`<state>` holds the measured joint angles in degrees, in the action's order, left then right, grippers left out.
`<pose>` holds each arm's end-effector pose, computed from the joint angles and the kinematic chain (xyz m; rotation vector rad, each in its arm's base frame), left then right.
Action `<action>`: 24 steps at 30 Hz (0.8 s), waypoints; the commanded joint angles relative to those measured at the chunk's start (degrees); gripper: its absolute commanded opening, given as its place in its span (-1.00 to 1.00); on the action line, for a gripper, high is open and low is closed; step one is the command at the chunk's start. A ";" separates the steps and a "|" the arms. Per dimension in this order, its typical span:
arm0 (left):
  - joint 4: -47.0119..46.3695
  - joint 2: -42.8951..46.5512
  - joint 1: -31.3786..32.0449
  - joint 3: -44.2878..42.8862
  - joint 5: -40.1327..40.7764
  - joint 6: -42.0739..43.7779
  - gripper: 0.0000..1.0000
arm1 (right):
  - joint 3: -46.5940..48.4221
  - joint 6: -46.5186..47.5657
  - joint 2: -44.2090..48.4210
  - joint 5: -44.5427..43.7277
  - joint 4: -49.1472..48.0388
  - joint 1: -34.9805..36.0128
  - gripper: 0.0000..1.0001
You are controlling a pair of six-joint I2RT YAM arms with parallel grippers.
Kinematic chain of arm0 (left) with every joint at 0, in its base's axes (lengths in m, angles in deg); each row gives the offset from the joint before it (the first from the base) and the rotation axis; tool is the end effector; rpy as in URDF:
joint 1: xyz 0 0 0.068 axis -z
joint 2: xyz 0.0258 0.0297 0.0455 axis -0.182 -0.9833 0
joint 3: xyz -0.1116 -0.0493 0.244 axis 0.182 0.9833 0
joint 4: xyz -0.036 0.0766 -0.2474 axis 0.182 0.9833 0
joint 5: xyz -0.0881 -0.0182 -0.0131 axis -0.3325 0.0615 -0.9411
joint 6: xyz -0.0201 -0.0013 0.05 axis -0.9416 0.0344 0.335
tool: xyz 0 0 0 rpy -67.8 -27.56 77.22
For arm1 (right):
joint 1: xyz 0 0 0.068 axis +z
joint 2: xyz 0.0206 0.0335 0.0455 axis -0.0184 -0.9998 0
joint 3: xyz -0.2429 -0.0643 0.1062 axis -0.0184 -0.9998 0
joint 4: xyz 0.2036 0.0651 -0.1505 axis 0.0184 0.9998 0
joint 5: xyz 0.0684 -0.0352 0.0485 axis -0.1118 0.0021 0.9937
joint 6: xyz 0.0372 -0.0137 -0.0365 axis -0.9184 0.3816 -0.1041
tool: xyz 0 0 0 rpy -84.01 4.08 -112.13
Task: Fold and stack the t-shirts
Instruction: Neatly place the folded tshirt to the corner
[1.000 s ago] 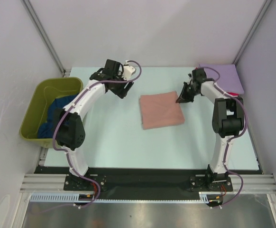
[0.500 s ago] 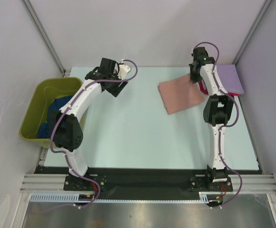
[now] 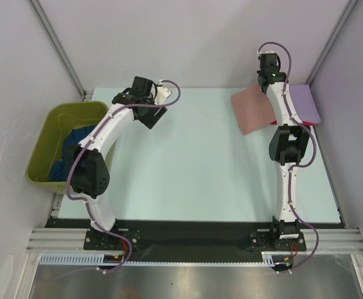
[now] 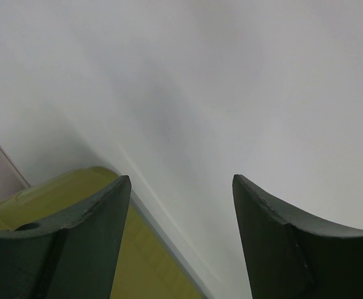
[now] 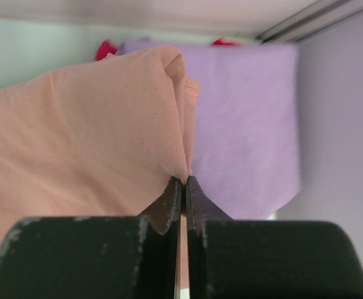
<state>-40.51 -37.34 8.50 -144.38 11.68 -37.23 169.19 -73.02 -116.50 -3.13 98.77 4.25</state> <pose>0.3846 -0.1300 0.3074 0.9283 2.3043 0.1351 0.5471 0.0157 0.2842 -0.1331 2.2521 -0.5955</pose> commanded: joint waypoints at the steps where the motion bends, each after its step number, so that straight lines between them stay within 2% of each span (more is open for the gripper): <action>1: 0.18 -0.48 -0.35 -2.76 1.94 1.75 0.43 | 4.25 7.18 4.43 -6.33 -8.55 -1.53 -1.00; 9: -0.17 -1.62 -0.35 -2.94 3.17 2.46 0.43 | 4.35 14.74 6.36 -8.18 -14.44 -2.76 -1.00; 15: -0.43 -2.06 -0.35 -2.77 3.61 2.63 0.44 | 2.68 17.56 8.82 -5.11 -14.79 -5.05 -1.00; 24: -1.05 -1.89 -0.35 -2.68 4.31 3.16 0.43 | 3.29 15.89 12.61 -0.45 -13.04 -5.66 -1.00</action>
<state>-40.49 -39.59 8.50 -144.78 14.67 -35.04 170.44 -57.99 -109.57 -4.46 89.29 -0.93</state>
